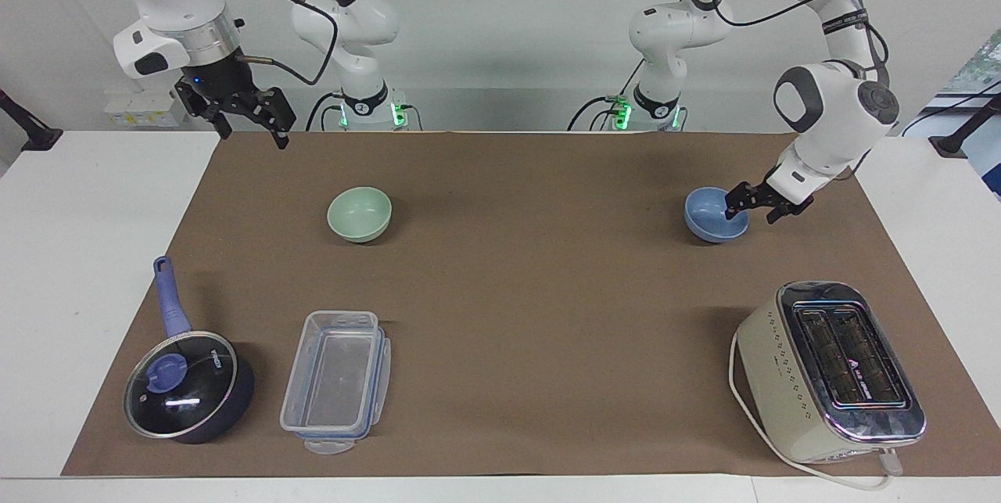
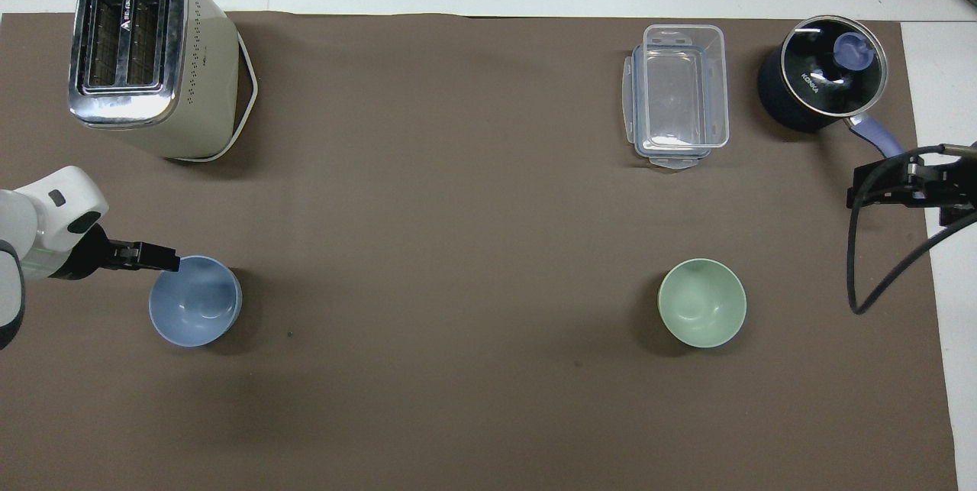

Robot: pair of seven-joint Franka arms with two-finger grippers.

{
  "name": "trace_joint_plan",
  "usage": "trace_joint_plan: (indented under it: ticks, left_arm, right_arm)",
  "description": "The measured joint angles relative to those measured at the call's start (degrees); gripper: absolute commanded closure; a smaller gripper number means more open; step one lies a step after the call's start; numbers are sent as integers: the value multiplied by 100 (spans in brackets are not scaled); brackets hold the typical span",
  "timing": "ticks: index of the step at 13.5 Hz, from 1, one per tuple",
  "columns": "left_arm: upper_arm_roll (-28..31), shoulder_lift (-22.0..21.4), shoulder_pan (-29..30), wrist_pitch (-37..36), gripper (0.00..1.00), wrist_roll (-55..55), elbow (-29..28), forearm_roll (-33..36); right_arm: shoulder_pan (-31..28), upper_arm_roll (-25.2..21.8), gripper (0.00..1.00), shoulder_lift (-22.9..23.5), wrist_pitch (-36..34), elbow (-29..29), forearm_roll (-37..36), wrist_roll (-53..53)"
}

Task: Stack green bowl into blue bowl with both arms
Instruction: 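Reach the left gripper to the rim of the light blue bowl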

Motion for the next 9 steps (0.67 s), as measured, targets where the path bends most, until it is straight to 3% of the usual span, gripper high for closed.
trace_joint_plan:
  ticks: [3,4,6,7,9]
  left_arm:
    - [-1,0,65,376,0,113,-483,-168]
    - [-4,0,104,487,15,264,-635,-311]
    - [0,-1,241,579,80,692,-764,-529]
    - [1,-4,289,580,100,824,-766,-572]
    - [-1,-27,355,583,100,890,-766,-594]
  right_arm:
    - [0,0,0,0,0,0,0,0]
    - [0,0,0,0,0,0,0,0]
    - [0,0,0,0,0,0,0,0]
    - [0,0,0,0,0,0,0,0]
    - [0,0,0,0,0,0,0,0]
